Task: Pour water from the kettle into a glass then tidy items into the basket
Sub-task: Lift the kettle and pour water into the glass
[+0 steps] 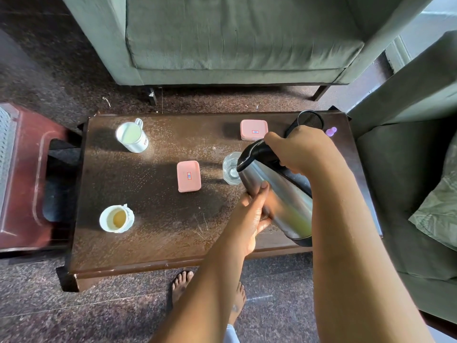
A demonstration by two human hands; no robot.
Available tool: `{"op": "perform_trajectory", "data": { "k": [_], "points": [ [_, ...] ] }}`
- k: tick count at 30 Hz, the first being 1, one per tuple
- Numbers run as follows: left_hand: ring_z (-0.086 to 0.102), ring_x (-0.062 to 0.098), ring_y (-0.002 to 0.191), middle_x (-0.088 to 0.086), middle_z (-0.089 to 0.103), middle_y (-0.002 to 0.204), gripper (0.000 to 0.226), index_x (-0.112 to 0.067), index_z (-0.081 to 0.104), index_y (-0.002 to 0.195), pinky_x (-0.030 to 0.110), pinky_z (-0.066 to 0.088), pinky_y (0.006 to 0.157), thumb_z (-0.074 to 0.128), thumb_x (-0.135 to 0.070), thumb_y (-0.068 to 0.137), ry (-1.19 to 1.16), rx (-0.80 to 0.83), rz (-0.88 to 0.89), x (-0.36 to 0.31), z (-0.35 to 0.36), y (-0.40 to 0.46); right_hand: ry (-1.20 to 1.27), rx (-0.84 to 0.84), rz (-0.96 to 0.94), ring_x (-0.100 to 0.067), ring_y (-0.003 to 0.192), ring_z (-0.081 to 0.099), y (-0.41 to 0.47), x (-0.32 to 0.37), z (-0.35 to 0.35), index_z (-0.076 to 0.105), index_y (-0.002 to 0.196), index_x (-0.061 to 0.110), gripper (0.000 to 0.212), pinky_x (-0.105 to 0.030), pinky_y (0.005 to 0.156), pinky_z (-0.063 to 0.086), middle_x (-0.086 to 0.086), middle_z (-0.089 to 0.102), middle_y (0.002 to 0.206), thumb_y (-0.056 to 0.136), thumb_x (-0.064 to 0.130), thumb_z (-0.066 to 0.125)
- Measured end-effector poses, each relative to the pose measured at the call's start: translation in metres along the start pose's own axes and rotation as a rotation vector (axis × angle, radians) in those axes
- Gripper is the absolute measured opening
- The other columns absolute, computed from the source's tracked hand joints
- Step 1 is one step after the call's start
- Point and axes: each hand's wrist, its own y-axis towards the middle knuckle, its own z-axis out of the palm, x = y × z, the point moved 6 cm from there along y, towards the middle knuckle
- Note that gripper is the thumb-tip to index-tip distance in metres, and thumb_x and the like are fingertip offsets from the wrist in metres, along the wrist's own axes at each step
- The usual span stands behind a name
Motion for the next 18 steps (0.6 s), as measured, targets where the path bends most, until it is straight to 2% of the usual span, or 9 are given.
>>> {"op": "perform_trajectory", "data": {
  "k": [3,8,13,18],
  "points": [
    [0.062,0.023,0.107,0.006,0.065,0.105,0.045,-0.011,0.053,0.123,0.036,0.053,0.091,0.063,-0.039,0.088,-0.008,0.005,0.004,-0.0015,0.0001,-0.0017,-0.009,-0.006,-0.001,-0.031,0.076,0.058,0.001,0.0019,0.0,0.062,0.077,0.012,0.05,-0.031,0.07,0.045,-0.008,0.06,0.073,0.079,0.056,0.038],
    [0.063,0.025,0.109,0.01,0.065,0.111,0.045,-0.011,0.055,0.122,0.037,0.053,0.091,0.064,-0.039,0.088,-0.01,-0.003,-0.001,-0.0007,-0.0016,-0.0008,-0.015,0.002,0.0,-0.03,0.074,0.058,0.0022,0.0024,0.0021,0.06,0.073,0.013,0.048,-0.031,0.067,0.041,-0.003,0.056,0.065,0.079,0.056,0.039],
    [0.064,0.022,0.105,0.008,0.066,0.107,0.047,-0.01,0.055,0.124,0.031,0.055,0.083,0.064,-0.04,0.088,-0.008,0.012,-0.002,-0.0007,-0.0011,-0.0017,-0.011,-0.003,0.006,-0.03,0.076,0.058,0.0038,0.0006,0.0025,0.061,0.078,0.012,0.049,-0.031,0.068,0.042,-0.006,0.059,0.073,0.079,0.056,0.039],
    [0.064,0.021,0.106,0.009,0.066,0.109,0.049,-0.01,0.054,0.125,0.032,0.054,0.086,0.064,-0.04,0.088,-0.003,0.009,-0.007,-0.002,-0.0021,-0.0001,-0.004,-0.001,0.006,-0.031,0.076,0.059,0.0049,-0.0003,0.0034,0.062,0.079,0.011,0.051,-0.031,0.068,0.042,-0.005,0.058,0.069,0.079,0.057,0.039]
  ]
}}
